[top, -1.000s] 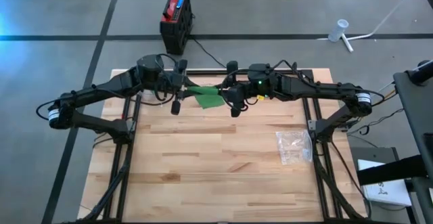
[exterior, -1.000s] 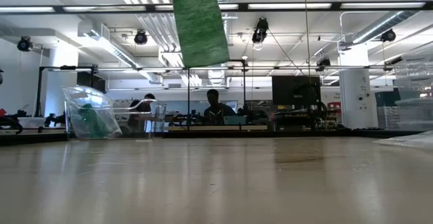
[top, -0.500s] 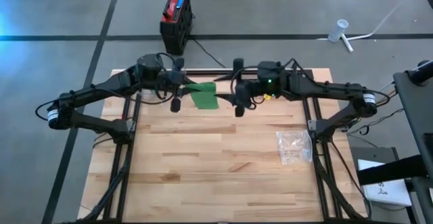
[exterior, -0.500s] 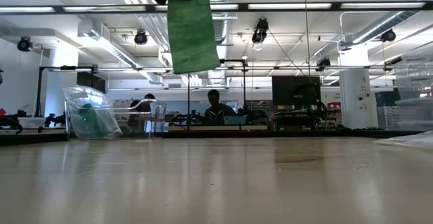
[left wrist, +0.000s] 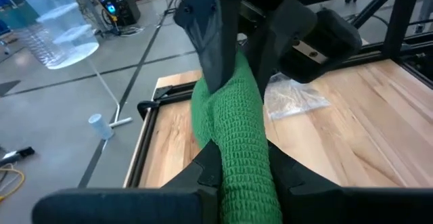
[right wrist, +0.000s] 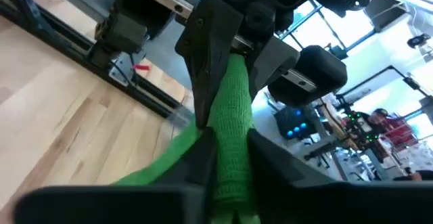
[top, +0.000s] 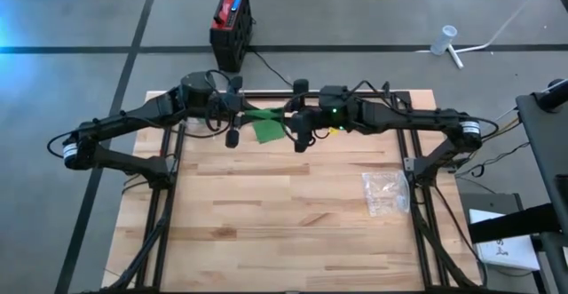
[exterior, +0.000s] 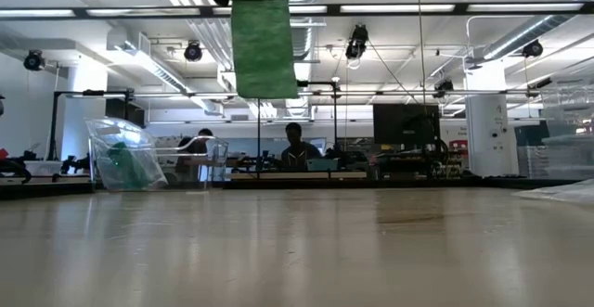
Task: Roll bandage
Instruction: Roll the green bandage
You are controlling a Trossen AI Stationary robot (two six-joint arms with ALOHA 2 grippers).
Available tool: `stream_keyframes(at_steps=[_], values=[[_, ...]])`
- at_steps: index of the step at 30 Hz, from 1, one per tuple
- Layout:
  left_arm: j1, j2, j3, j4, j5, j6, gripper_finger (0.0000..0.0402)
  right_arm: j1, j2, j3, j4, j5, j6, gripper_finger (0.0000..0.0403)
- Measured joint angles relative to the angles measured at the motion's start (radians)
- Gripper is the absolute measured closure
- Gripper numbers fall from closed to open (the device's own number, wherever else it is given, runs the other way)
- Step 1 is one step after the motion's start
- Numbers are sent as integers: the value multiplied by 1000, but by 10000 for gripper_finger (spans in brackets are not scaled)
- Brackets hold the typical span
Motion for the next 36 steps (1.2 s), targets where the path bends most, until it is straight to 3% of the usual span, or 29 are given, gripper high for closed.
stream_keyframes(at_steps=[3, 6, 12, 19, 24, 30, 36], values=[[0, 0, 0, 7, 2, 0, 362, 0, -13, 1, -37, 20, -9, 379], [-1, 2, 0, 11, 3, -1, 362, 2, -28, 2, -73, 34, -10, 380], [-1, 2, 0, 3, 4, -4, 362, 3, -60, 1, -131, 65, 7, 341], [-2, -14, 2, -24, 24, -7, 362, -5, -84, 0, -200, 116, -22, 323], [1, -20, 2, -25, 14, -9, 362, -3, -130, -2, -176, 33, -12, 295], [0, -20, 1, -17, 19, 11, 362, -28, -127, -2, -92, -222, 105, 228], [-3, -20, 0, 5, 19, 15, 362, -31, -33, -5, -21, -222, 113, 182]])
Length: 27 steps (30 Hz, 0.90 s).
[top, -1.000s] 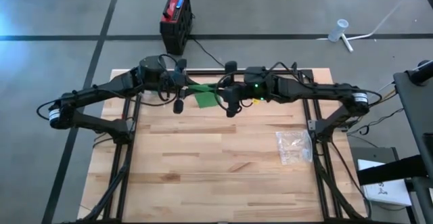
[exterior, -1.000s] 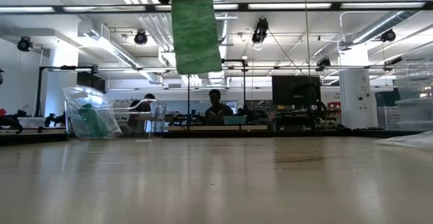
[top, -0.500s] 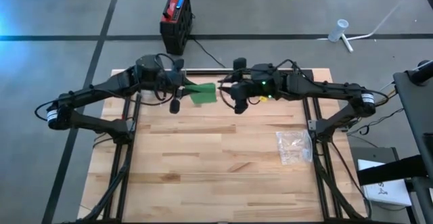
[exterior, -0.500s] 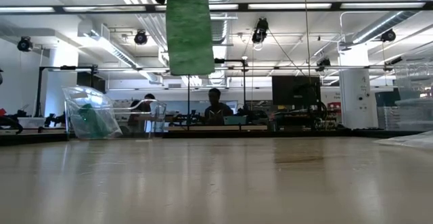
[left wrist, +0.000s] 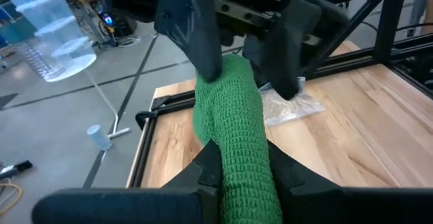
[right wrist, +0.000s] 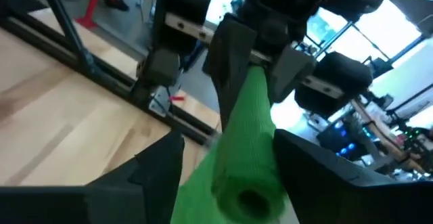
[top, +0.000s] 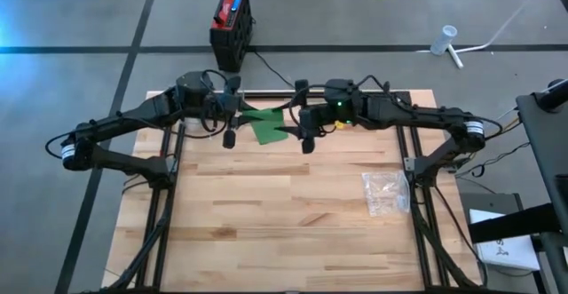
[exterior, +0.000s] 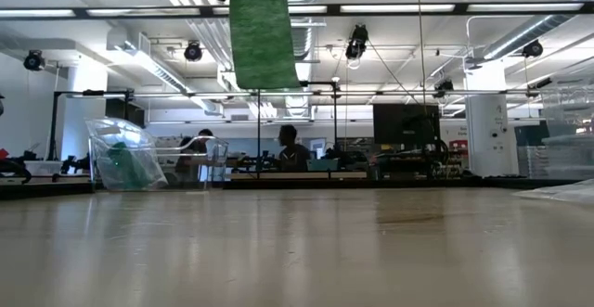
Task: Roll bandage
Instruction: Roll the green bandage
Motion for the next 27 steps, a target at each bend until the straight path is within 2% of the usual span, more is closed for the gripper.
stream_keyframes(at_steps=[5, 15, 19, 24, 27], values=[[-9, 0, 0, 4, 0, 28, 362, -1, 12, 0, 30, 96, -32, 183], [-17, 0, 0, 21, 6, 57, 362, -1, 13, 0, 26, 93, -53, 242], [-17, 0, 0, 29, 6, 56, 361, 0, 13, 0, 24, 93, -58, 285], [-17, 1, 0, 30, 1, 49, 335, 0, 4, 0, 21, 90, -86, 369], [-18, -8, 1, 19, 4, 57, 301, 2, -13, 0, 24, 66, -104, 378]])
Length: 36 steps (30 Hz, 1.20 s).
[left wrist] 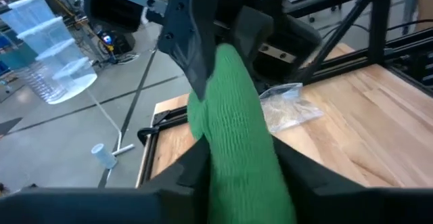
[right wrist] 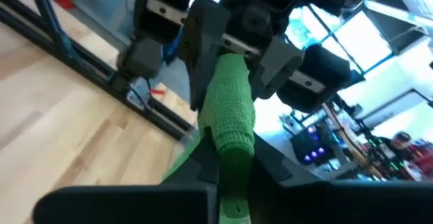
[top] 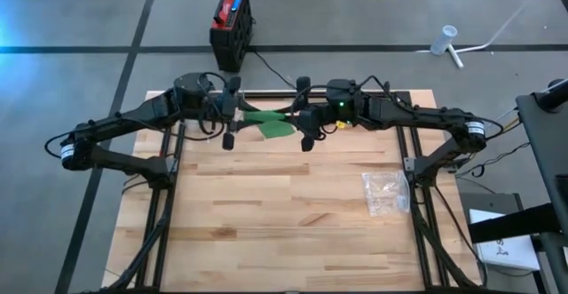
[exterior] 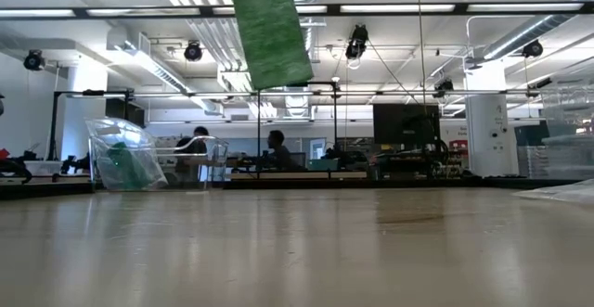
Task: Roll bandage
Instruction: Roll the green bandage
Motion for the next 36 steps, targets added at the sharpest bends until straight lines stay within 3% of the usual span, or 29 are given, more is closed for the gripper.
stream_keyframes(at_steps=[5, 11, 19, 28, 36], values=[[2, -8, 0, -26, 6, -17, 234, -5, -37, 2, 37, -57, -42, 378], [3, 7, 2, -32, 105, -118, 154, -3, -31, -1, 13, -103, -173, 378], [4, 7, 6, -19, 135, -185, 80, -4, -25, 0, 5, -109, -231, 378], [4, 9, 6, -5, 266, -335, 45, -6, -25, 0, -29, -107, -391, 378], [7, 9, 6, 1, 262, -543, 58, -5, -4, 0, -25, -85, -621, 374]])
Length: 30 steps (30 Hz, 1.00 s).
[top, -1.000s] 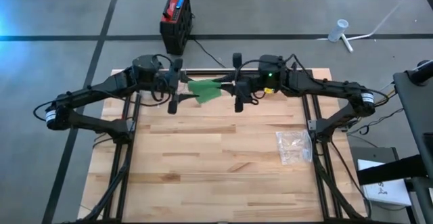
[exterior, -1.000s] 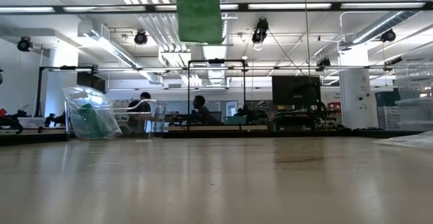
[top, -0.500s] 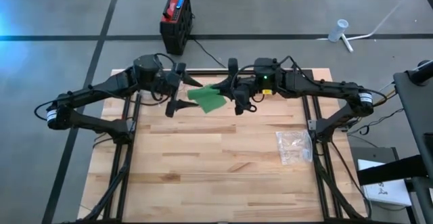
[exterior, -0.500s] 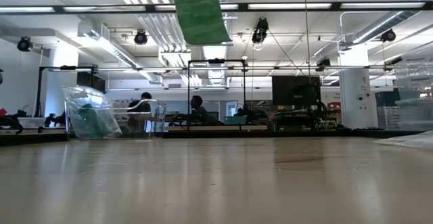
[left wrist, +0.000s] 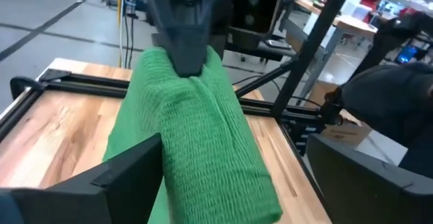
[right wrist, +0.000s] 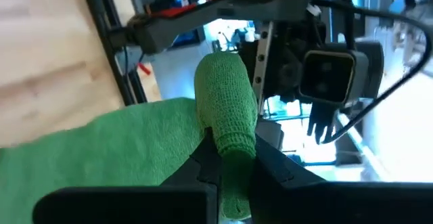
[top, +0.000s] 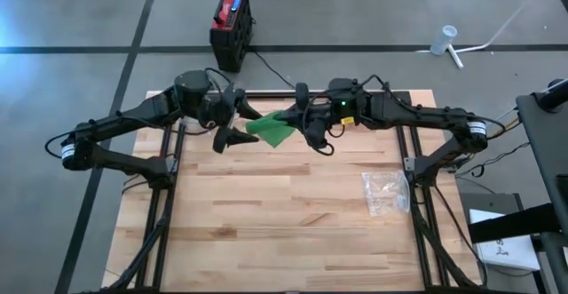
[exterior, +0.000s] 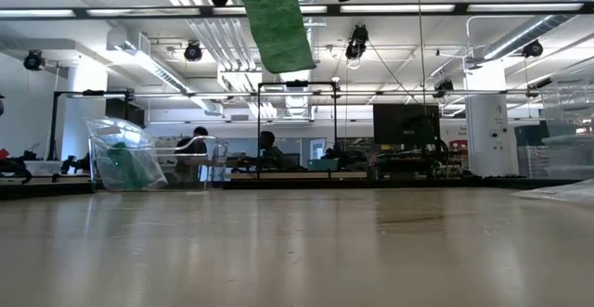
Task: Roll bandage
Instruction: Roll the green bandage
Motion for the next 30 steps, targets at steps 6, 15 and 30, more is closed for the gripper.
stream_keyframes(at_steps=[6, 15, 30], values=[[0, 1, 0, -13, -27, 5, 108, 0, 9, 0, -22, 11, -109, 371], [-3, 15, 0, -48, -183, 213, 317, -3, 11, 1, -38, 25, 153, 313], [-9, 11, 0, -95, -316, 464, 357, -13, 16, 8, -47, 11, 859, 123]])
